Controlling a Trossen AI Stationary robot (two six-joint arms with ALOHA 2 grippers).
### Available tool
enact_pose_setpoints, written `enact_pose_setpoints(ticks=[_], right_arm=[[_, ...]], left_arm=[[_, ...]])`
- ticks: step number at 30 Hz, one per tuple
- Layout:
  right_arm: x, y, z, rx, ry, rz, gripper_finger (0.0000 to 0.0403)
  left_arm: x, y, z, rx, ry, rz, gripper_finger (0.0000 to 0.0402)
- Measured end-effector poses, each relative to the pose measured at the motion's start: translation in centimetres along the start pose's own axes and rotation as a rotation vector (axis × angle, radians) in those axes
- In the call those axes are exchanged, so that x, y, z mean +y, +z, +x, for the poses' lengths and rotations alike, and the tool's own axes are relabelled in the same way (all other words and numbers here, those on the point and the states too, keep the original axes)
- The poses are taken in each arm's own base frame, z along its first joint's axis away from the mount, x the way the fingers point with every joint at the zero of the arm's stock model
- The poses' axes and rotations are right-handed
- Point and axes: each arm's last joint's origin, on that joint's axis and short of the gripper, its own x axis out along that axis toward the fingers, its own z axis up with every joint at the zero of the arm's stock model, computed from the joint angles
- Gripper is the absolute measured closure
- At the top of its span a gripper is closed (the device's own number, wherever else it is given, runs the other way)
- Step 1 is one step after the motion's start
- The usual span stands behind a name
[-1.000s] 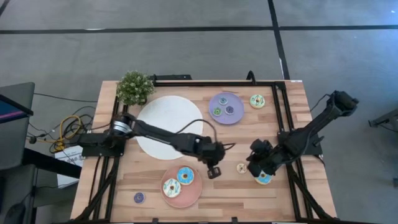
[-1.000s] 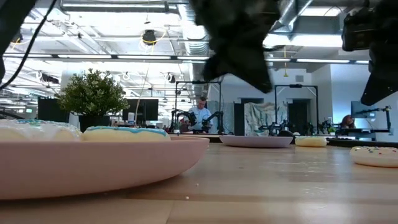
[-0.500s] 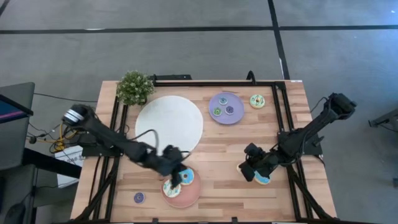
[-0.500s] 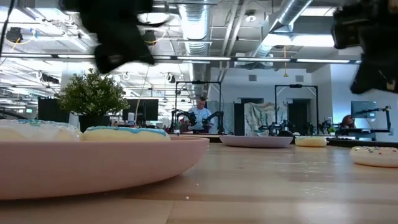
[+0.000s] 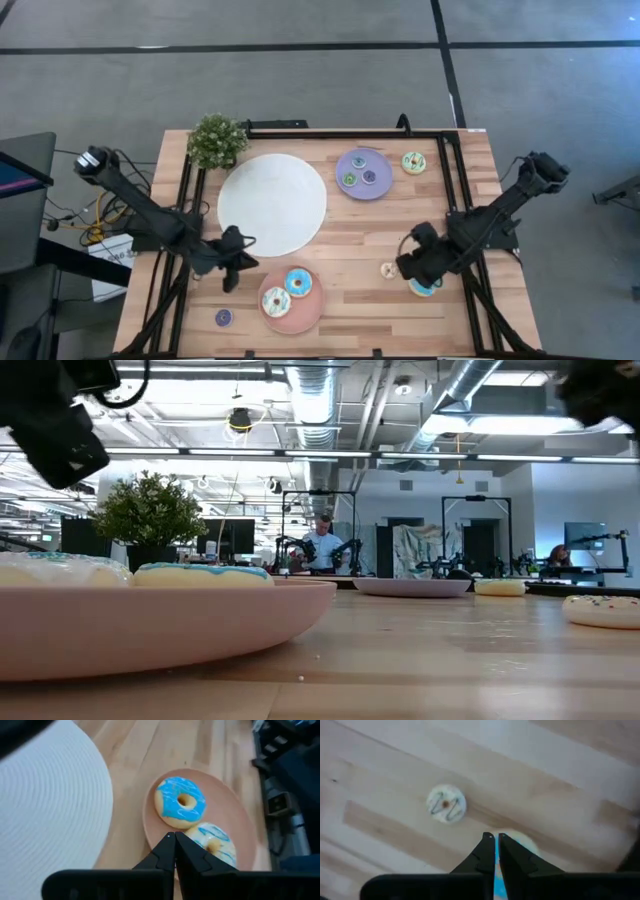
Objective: Pick & Place donuts
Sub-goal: Put the large blue donut on the pink plate
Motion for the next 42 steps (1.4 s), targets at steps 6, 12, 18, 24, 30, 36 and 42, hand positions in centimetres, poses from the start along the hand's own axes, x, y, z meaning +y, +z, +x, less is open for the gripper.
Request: enact_pose_setpoints(ticks=[6,12,18,24,30,36,42], right_arm=[[-1.4,-2.8,-0.7,-0.001,-0.031,0.124,0.0338],[-3.1,-4.6,0.5,0.077,-0.135,0.198,0.0277],[-3.3,-4.8,2.5,0.124,-0.105,0.231,0.0216],[-3.9,-5.1,4.5,0.168,-0.099,0.245,0.0167],[-4.0,-5.2,5.5,0.172,-0.092,0.242,0.0154],[-3.6,-5.6,6.5,0.155,-0.12,0.237,0.0154],[-2.9,-6.2,7.9,0.16,-0.118,0.218,0.0154]], left_arm=[[0.7,-0.5,-1.4,-0.012,-0.057,-0.056,0.04],[0.6,-0.5,-1.6,-0.021,-0.073,-0.015,0.04],[0.6,-0.5,-1.5,-0.036,-0.059,-0.012,0.04],[0.6,-0.4,-1.5,-0.041,-0.058,-0.021,0.04],[0.6,-0.4,-1.5,-0.044,-0.063,-0.044,0.04],[0.6,-0.4,-1.5,-0.044,-0.062,-0.049,0.04],[0.6,-0.4,-1.5,-0.059,-0.049,-0.05,0.04]])
